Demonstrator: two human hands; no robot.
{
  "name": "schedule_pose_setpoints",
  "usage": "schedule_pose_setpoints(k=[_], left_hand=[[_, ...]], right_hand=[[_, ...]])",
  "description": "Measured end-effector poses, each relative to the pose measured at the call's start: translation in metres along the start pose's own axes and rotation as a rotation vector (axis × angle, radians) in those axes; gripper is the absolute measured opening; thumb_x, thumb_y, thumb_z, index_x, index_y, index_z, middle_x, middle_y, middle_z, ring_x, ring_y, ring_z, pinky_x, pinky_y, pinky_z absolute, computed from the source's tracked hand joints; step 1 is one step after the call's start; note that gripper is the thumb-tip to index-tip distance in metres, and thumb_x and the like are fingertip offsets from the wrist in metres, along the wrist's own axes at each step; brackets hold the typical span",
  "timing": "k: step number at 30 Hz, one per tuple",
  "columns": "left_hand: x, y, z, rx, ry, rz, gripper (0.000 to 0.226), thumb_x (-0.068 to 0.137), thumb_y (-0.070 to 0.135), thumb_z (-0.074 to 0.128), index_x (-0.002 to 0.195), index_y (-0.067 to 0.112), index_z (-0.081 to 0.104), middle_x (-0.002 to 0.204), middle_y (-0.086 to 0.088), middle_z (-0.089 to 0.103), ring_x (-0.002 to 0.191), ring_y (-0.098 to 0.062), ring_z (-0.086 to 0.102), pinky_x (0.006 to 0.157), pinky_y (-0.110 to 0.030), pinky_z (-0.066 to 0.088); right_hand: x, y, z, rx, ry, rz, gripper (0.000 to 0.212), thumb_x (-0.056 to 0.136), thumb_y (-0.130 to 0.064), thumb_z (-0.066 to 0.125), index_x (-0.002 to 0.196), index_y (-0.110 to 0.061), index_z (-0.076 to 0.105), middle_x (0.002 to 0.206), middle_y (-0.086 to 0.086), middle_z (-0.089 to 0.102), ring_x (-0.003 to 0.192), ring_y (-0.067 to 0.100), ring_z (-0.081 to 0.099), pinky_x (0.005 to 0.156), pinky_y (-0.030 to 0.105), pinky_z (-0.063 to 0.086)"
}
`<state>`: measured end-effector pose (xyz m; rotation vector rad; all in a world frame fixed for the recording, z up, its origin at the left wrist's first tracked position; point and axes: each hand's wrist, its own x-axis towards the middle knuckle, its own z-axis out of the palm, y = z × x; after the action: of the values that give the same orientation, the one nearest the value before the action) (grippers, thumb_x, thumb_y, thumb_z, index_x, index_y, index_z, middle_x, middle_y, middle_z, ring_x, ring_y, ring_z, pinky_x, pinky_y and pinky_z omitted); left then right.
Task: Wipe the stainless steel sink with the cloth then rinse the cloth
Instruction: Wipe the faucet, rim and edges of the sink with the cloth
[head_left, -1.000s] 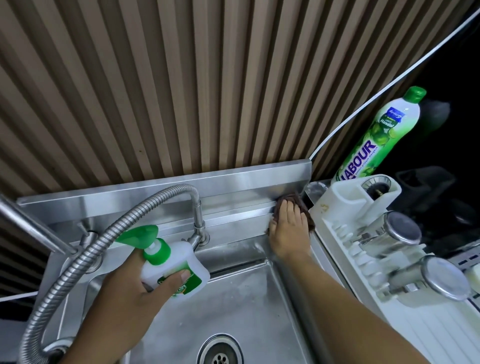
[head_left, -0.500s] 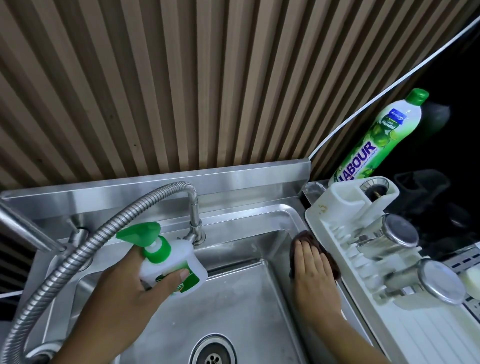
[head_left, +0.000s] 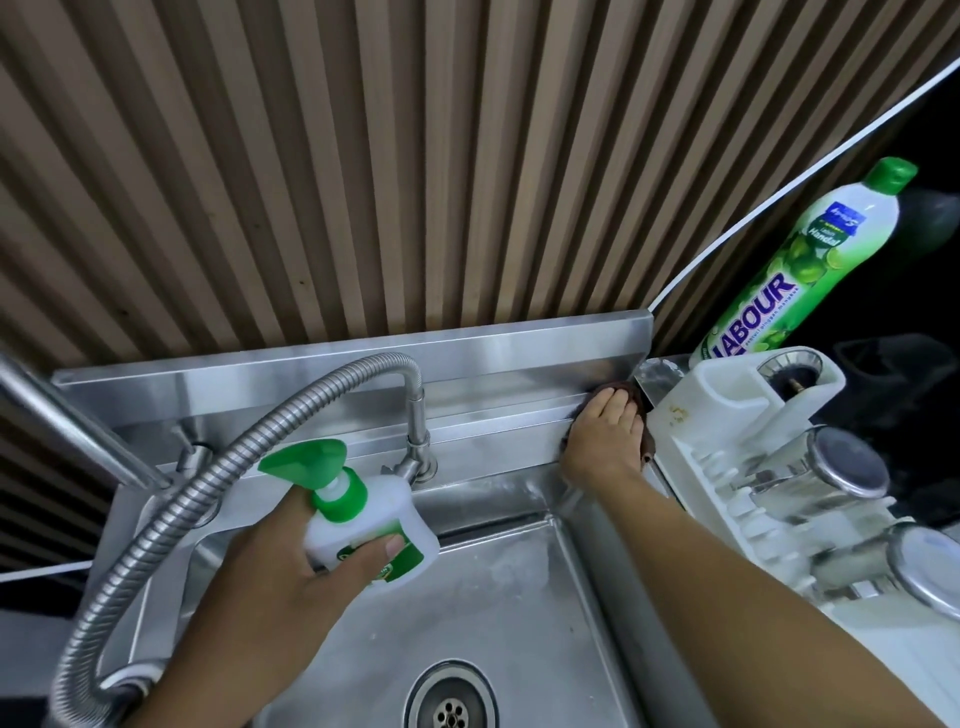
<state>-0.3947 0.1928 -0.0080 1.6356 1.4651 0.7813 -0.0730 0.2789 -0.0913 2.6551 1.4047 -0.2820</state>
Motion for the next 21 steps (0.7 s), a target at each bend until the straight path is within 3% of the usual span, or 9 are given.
schedule_pose_setpoints(k=[2, 9, 14, 16, 18, 21], left_hand=[[-0.001, 0.003, 0.000, -0.021, -0.005, -0.003, 0.034, 0.073, 0.027, 0.086, 0.098, 0.034, 0.064, 0.082, 0.025, 0.070, 0.075, 0.000, 0.066, 0.062, -0.007, 0.045], [-0.002, 0.006, 0.001, -0.026, -0.010, 0.011, 0.042, 0.074, 0.025, 0.086, 0.108, 0.033, 0.064, 0.086, 0.031, 0.069, 0.079, 0.004, 0.066, 0.065, -0.004, 0.045], [0.000, 0.007, 0.003, 0.006, -0.002, 0.003, 0.034, 0.074, 0.027, 0.085, 0.101, 0.030, 0.065, 0.087, 0.029, 0.070, 0.079, 0.003, 0.067, 0.066, -0.008, 0.048], [0.001, 0.007, 0.004, 0.018, 0.008, 0.000, 0.031, 0.074, 0.029, 0.085, 0.096, 0.032, 0.064, 0.088, 0.032, 0.069, 0.079, 0.002, 0.067, 0.069, -0.018, 0.053], [0.000, 0.008, 0.006, 0.038, 0.018, -0.004, 0.030, 0.074, 0.033, 0.085, 0.094, 0.037, 0.064, 0.088, 0.035, 0.067, 0.076, 0.000, 0.066, 0.070, -0.030, 0.054], [0.001, 0.010, 0.008, 0.034, 0.023, -0.015, 0.036, 0.073, 0.037, 0.086, 0.097, 0.045, 0.061, 0.088, 0.033, 0.068, 0.074, -0.002, 0.067, 0.071, -0.034, 0.054]], right_hand=[[-0.008, -0.003, 0.004, -0.003, 0.028, -0.058, 0.082, 0.099, -0.021, 0.045, 0.155, 0.009, -0.007, 0.165, 0.029, 0.000, 0.154, 0.043, 0.005, 0.127, 0.047, 0.008], [-0.054, -0.041, 0.021, 0.052, 0.096, -0.339, 0.103, 0.092, -0.015, 0.068, 0.159, -0.004, -0.010, 0.169, 0.019, -0.001, 0.156, 0.036, -0.001, 0.128, 0.045, 0.002], [-0.080, -0.073, 0.036, 0.030, 0.162, -0.746, 0.105, 0.085, -0.020, 0.074, 0.161, -0.007, 0.004, 0.167, 0.015, 0.013, 0.154, 0.034, 0.011, 0.128, 0.043, 0.006], [-0.078, -0.071, 0.038, 0.024, 0.159, -0.875, 0.101, 0.085, -0.018, 0.073, 0.162, -0.009, 0.008, 0.168, 0.010, 0.014, 0.155, 0.030, 0.011, 0.127, 0.041, 0.004], [-0.070, -0.054, 0.031, -0.022, 0.159, -0.910, 0.100, 0.086, -0.014, 0.070, 0.162, -0.011, 0.005, 0.169, 0.008, 0.012, 0.156, 0.027, 0.009, 0.127, 0.040, 0.002], [-0.055, -0.017, 0.023, -0.064, 0.152, -0.784, 0.107, 0.086, -0.016, 0.073, 0.163, -0.014, -0.001, 0.170, 0.008, 0.007, 0.157, 0.027, 0.004, 0.127, 0.041, -0.001]])
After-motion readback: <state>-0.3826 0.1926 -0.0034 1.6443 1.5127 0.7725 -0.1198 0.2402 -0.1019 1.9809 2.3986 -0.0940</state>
